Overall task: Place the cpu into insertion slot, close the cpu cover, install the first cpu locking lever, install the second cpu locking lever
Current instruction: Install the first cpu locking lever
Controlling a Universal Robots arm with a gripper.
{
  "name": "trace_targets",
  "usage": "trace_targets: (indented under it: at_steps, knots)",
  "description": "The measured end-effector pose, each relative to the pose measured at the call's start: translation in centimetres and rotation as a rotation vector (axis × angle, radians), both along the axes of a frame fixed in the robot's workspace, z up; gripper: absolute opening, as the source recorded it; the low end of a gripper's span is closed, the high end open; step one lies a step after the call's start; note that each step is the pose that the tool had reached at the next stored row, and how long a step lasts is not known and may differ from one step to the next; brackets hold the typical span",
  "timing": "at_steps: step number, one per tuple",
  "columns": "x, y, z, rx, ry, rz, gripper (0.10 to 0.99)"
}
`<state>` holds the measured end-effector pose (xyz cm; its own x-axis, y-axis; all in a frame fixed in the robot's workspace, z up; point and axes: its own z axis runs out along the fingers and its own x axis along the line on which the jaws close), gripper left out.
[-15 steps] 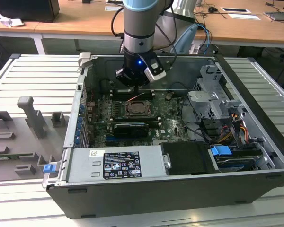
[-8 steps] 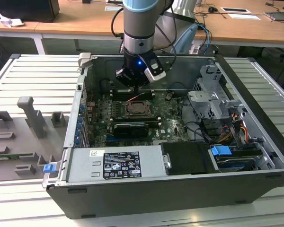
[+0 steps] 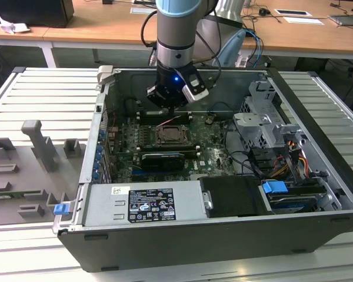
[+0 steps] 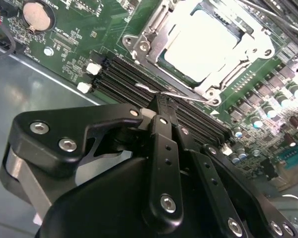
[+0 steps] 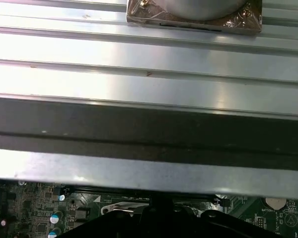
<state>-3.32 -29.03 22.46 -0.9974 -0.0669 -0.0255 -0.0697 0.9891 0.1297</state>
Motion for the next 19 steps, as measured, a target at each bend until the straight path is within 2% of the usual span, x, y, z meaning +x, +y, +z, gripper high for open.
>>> trace_targets:
  at_steps: [4,14,19]
  knots:
    - [0.62,-0.02,-0.33,0.000,0.0000,-0.001,0.106]
    - [0.65,-0.18,-0.60,0.000,-0.0001,-0.001,0.106]
    - [1.03,-0.22,-0.98,0.000,0.0000,-0.002,0.106]
